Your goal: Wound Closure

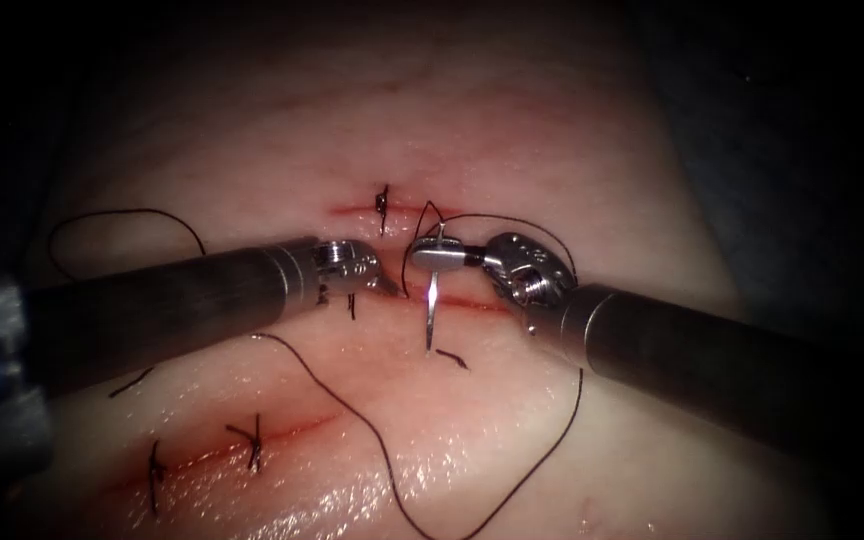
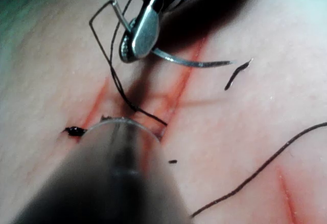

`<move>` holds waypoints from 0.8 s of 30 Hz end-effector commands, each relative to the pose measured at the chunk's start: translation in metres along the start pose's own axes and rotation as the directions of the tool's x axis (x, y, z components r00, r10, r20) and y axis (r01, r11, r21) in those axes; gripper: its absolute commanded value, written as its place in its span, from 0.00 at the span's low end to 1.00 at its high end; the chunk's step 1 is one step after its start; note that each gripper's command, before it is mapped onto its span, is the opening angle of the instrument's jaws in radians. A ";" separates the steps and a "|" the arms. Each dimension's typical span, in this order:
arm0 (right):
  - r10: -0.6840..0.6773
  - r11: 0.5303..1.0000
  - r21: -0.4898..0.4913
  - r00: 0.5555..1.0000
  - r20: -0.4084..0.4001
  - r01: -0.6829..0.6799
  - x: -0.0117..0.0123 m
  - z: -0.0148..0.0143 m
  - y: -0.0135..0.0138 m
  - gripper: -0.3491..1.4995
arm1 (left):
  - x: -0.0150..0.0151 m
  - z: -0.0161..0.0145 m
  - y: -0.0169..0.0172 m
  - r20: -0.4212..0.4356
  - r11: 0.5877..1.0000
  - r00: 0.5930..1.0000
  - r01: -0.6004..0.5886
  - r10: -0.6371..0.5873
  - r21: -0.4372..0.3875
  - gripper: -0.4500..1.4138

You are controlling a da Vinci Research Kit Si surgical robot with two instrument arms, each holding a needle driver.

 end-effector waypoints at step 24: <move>-0.479 0.867 -0.170 0.877 -0.022 0.469 -0.0009 0.0021 0.0046 0.00 | -0.0008 0.0042 0.0027 0.231 0.956 0.971 0.119 -0.056 -0.268 0.29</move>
